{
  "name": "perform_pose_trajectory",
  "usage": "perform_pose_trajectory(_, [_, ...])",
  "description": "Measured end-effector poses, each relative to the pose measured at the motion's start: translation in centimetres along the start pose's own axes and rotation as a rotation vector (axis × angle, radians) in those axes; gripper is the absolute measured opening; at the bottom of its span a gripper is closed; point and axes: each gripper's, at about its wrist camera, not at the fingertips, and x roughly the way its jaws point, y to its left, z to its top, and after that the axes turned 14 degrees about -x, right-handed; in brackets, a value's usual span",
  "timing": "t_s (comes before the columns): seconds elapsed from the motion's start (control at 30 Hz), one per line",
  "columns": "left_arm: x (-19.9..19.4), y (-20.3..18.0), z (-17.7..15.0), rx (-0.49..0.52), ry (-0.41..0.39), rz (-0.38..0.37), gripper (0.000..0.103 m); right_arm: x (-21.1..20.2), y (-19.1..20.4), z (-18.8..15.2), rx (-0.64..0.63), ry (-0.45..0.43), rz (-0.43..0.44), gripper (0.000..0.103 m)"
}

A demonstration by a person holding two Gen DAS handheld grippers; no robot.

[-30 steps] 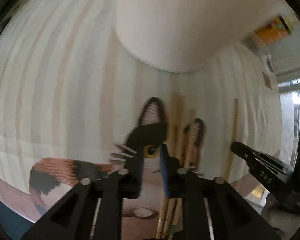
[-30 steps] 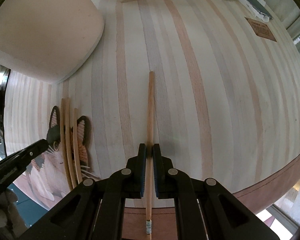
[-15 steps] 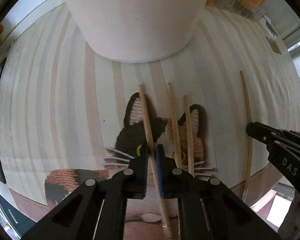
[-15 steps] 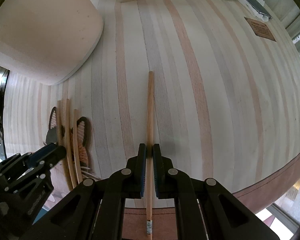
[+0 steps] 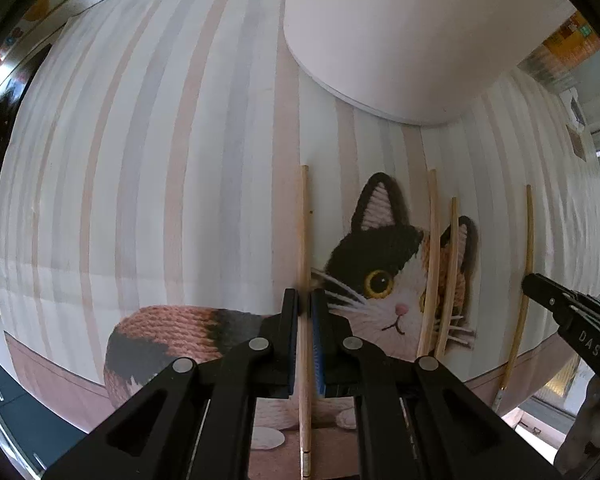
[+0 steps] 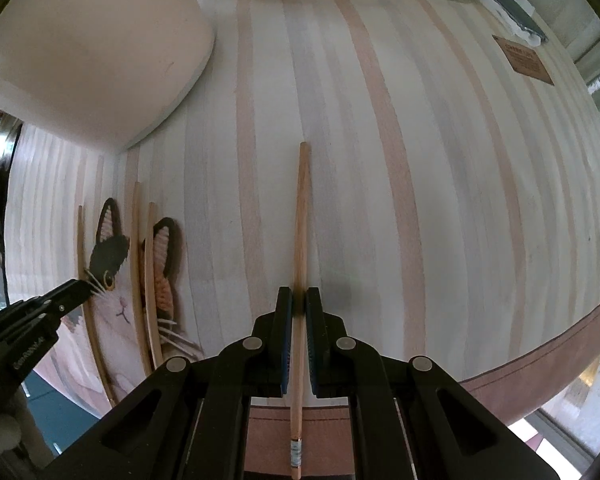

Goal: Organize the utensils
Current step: 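Raise the chopstick in the left gripper over the holder while the right gripper raises its own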

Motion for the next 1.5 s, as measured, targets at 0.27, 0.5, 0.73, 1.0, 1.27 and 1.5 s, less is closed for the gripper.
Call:
perform_pose_trajectory(0.27, [0.1,2.3,0.4,-0.004,-0.002,0.005,0.009,0.2,0.9,0.8,-0.029,0.027,-0.017,0.007])
perform_pose_trajectory(0.5, [0.3,2.5,0.8,-0.003,-0.007,0.012,0.009,0.6,2.2,1.3,-0.048,0.035,-0.028,0.008])
perform_pose_trajectory(0.73, [0.4,1.7,0.3,0.017,-0.027,0.049,0.004,1.0,3.9,1.3,-0.075,0.026,-0.07,0.008])
perform_pose_trajectory(1.0, [-3.5,2.9,0.0,-0.007,-0.172,0.072,0.004,-0.2,5.0,0.3,-0.058,-0.057,-0.064,0.007])
perform_pose_trajectory(1.27, [-10.6,5.2,0.8,-0.098,-0.335,0.008,0.004,-5.6,7.4,0.8,-0.08,-0.242,-0.093,0.007])
perform_pose_trajectory(1.5, [-14.3,6.5,1.9,-0.144,-0.42,-0.025,0.004,-9.5,7.0,1.4,-0.063,-0.363,-0.088,0.007])
